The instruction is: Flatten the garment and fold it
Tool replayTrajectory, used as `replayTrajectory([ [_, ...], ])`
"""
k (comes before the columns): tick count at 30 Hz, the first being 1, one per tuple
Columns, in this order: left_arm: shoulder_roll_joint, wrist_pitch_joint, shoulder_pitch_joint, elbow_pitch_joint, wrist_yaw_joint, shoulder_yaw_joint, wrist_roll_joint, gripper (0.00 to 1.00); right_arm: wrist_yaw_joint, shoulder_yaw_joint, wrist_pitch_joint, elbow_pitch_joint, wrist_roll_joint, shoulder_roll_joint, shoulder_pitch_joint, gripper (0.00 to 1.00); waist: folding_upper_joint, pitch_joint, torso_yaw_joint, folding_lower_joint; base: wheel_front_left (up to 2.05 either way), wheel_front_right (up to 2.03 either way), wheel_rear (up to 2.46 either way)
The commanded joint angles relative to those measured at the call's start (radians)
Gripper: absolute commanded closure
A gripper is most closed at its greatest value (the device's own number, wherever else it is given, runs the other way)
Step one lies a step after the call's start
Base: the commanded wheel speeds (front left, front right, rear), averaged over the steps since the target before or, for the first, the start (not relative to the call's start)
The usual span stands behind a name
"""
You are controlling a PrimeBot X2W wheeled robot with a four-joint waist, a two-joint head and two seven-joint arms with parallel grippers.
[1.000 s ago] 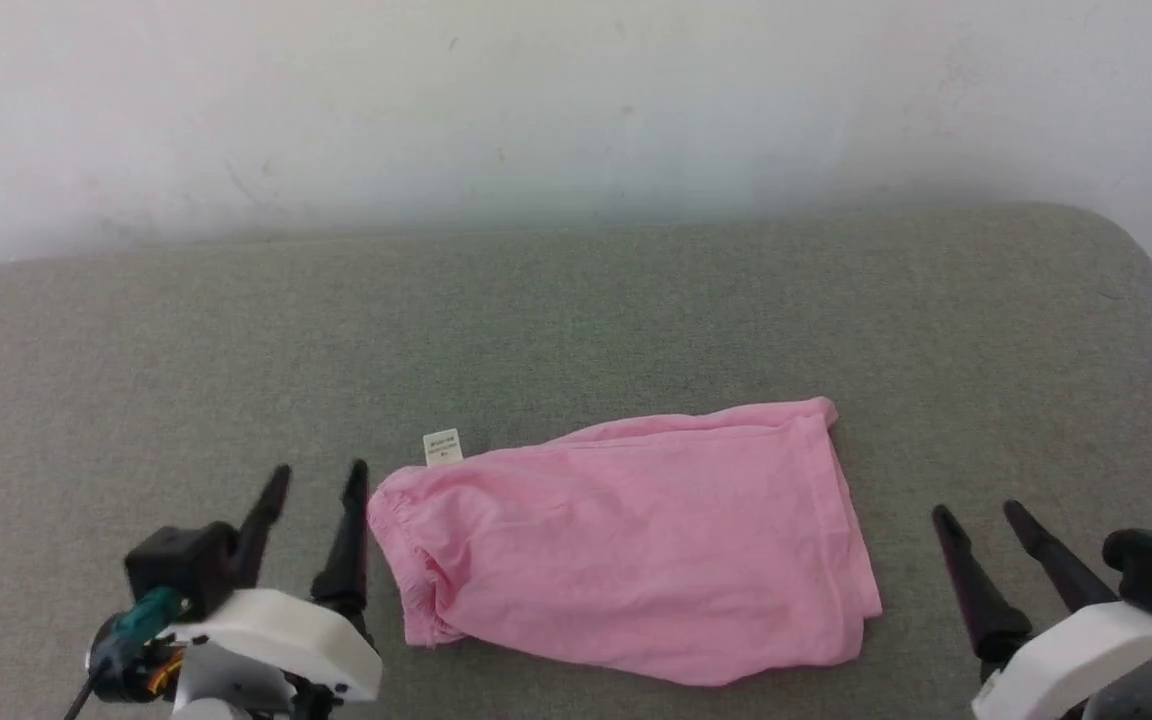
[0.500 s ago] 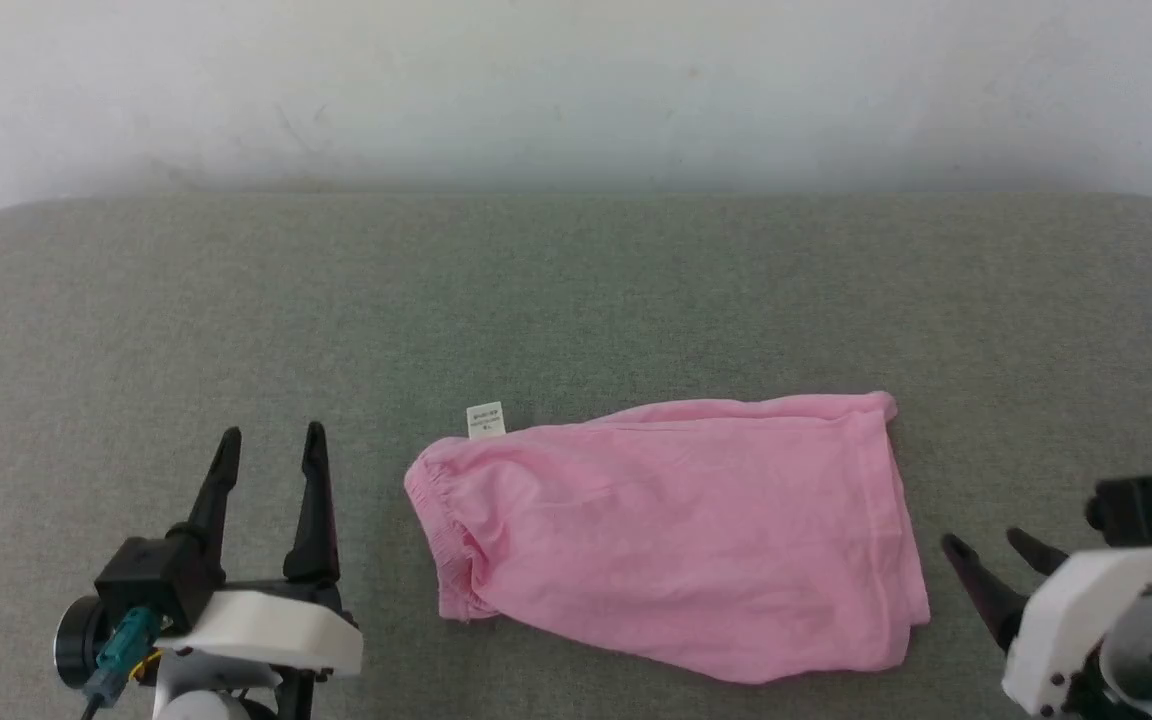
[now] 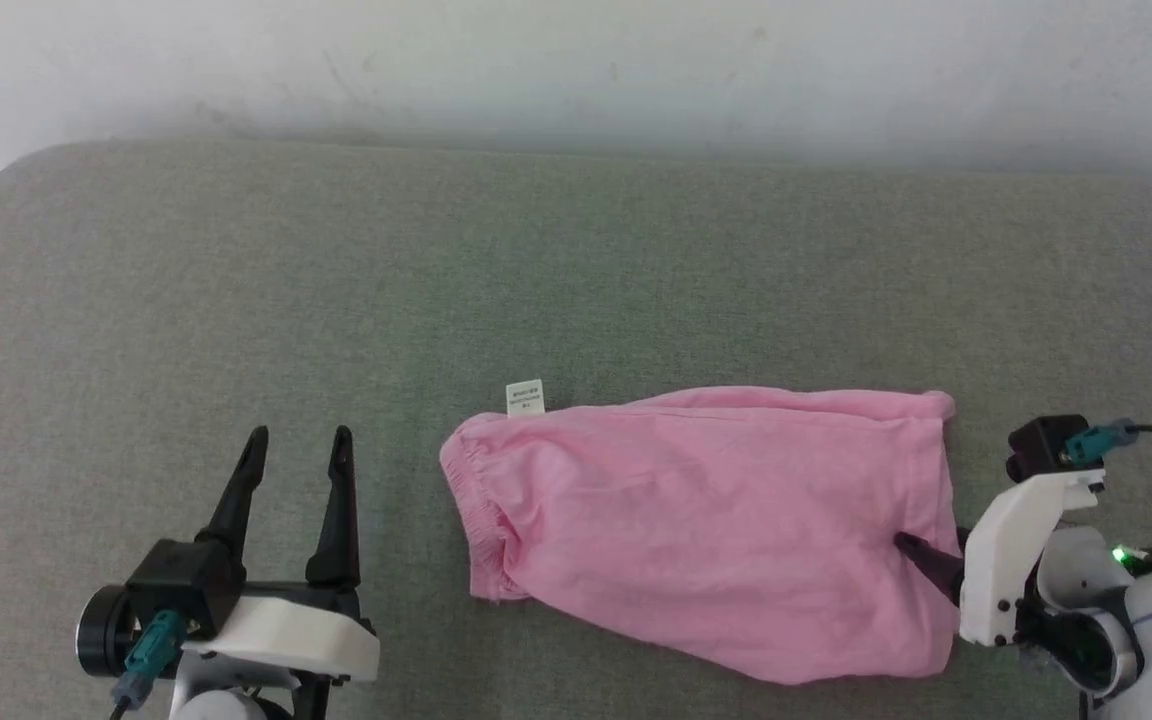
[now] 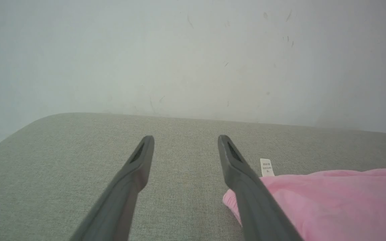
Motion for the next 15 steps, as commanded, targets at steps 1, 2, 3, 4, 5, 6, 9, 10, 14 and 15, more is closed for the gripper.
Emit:
replayTrajectory([
  [1, -0.013, -0.005, 0.001, 0.004, -0.013, 0.010, 0.014, 0.00, -0.001, 0.037, 0.051, 0.065, 0.027, 0.009, 0.002, 0.64, -0.0001, 0.003, 0.008, 0.0000, 0.00, 0.00, 0.00],
  [2, -0.017, -0.005, 0.002, 0.005, -0.017, 0.013, 0.019, 0.00, -0.001, 0.050, 0.069, 0.083, 0.045, 0.012, 0.001, 1.00, -0.0001, 0.003, 0.009, 0.0000, 0.00, 0.00, 0.00],
  [3, -0.019, -0.005, 0.003, 0.005, -0.021, 0.017, 0.024, 0.00, -0.001, 0.063, 0.088, 0.095, 0.065, 0.015, 0.000, 1.00, -0.0001, 0.004, 0.008, 0.0000, 0.00, 0.00, 0.00],
  [4, -0.019, -0.005, 0.004, 0.008, -0.023, 0.020, 0.033, 0.00, -0.001, 0.076, 0.099, 0.102, 0.077, 0.014, -0.002, 1.00, -0.0001, 0.003, 0.007, 0.0000, 0.00, 0.00, 0.00],
  [5, -0.019, -0.005, 0.005, 0.009, -0.025, 0.024, 0.040, 0.00, -0.001, 0.085, 0.096, 0.103, 0.087, 0.011, -0.006, 1.00, -0.0001, 0.002, 0.005, 0.0000, 0.00, 0.00, 0.00],
  [6, -0.021, -0.005, 0.006, 0.009, -0.027, 0.029, 0.044, 0.00, -0.001, 0.090, 0.083, 0.100, 0.096, 0.008, -0.011, 1.00, -0.0001, 0.000, 0.003, 0.0000, 0.00, 0.00, 0.00],
  [9, -0.027, -0.005, 0.014, 0.016, -0.035, 0.040, 0.050, 0.00, -0.001, 0.096, 0.015, 0.077, 0.102, -0.009, -0.025, 1.00, -0.0001, -0.013, -0.003, 0.0000, 0.00, 0.00, 0.00],
  [10, -0.029, -0.005, 0.016, 0.019, -0.037, 0.042, 0.052, 0.00, -0.001, 0.091, -0.016, 0.067, 0.097, -0.017, -0.027, 1.00, -0.0001, -0.020, -0.003, 0.0000, 0.00, 0.00, 0.00],
  [14, -0.031, -0.005, 0.031, 0.031, -0.045, 0.049, 0.058, 0.00, -0.001, 0.051, -0.088, 0.008, 0.088, -0.036, -0.001, 1.00, -0.0001, -0.043, -0.010, 0.0000, 0.00, 0.00, 0.00],
  [15, -0.031, -0.005, 0.036, 0.033, -0.045, 0.053, 0.058, 0.00, -0.001, 0.037, -0.096, -0.011, 0.083, -0.040, 0.014, 1.00, -0.0001, -0.046, -0.014, 0.0000, 0.00, 0.00, 0.00],
])
